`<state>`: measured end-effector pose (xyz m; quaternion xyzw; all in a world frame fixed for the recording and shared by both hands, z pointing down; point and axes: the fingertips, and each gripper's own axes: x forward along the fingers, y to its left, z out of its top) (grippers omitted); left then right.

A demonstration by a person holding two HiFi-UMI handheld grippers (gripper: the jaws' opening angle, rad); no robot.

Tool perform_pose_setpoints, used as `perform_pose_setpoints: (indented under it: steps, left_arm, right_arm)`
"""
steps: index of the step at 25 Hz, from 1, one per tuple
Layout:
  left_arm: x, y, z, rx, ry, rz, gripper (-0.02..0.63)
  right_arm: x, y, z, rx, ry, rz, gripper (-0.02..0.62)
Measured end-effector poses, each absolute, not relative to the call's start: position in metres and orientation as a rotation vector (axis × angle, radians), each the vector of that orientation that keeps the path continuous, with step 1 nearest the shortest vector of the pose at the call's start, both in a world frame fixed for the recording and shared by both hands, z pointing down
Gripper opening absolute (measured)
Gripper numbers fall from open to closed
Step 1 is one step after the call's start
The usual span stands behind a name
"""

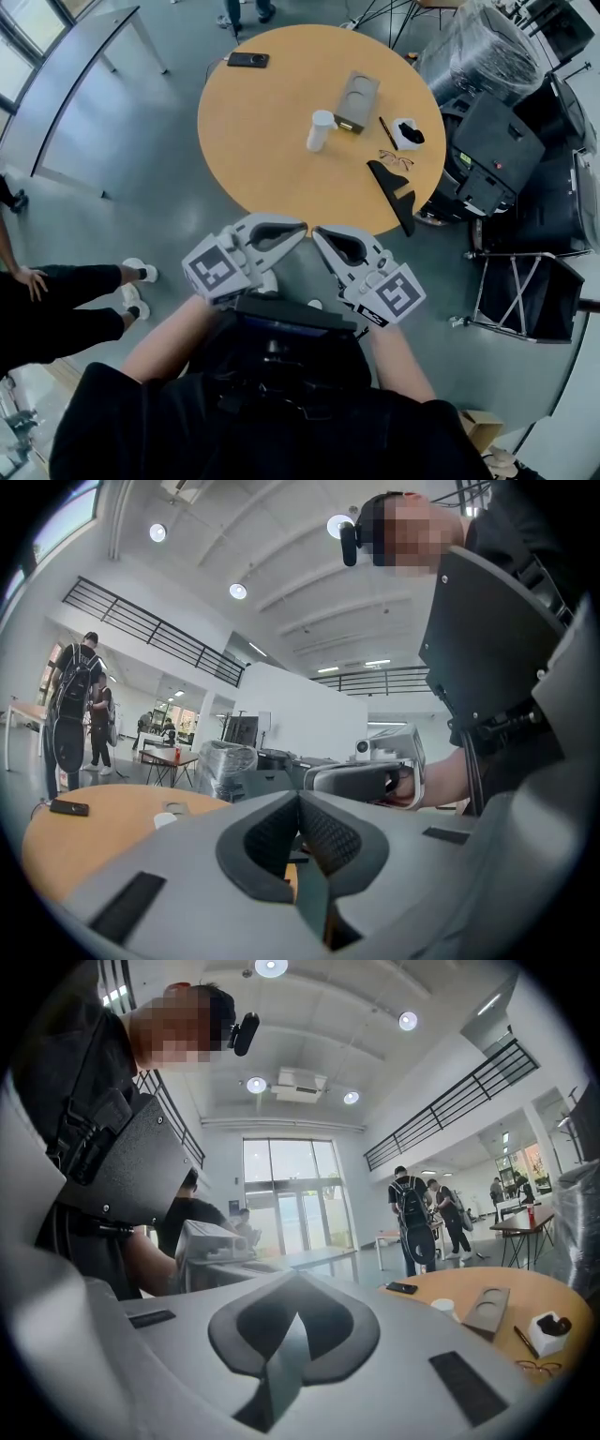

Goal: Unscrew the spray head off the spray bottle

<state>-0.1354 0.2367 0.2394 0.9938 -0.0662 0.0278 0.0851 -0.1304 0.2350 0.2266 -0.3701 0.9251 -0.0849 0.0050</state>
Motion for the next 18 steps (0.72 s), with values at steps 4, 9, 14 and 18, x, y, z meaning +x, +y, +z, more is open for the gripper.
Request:
perform_pose_setpoints:
  steps: [4, 9, 14, 18]
  left_arm:
    - [-0.150, 0.217, 0.246, 2.961, -0.169, 0.077, 0.005]
    - [-0.165, 0.203, 0.246, 2.954, -0.143, 0.071, 0.005]
    - [-0.177, 0.191, 0.247, 2.932, -0.140, 0.092, 0.005]
    - [-0.172, 0.182, 0.251, 2.937, -0.144, 0.047, 0.005]
  right_arm:
    - [-0.145, 0.216, 0.234, -1.193, 2.896, -0.276, -0.009]
    - [-0.161, 0.202, 0.235, -1.229, 2.894, -0.285, -0.009]
    - [-0.175, 0.190, 0.235, -1.231, 2.900, -0.289, -0.009]
    - [-0.169, 0.181, 0.237, -1.229, 2.895, -0.286, -0.009]
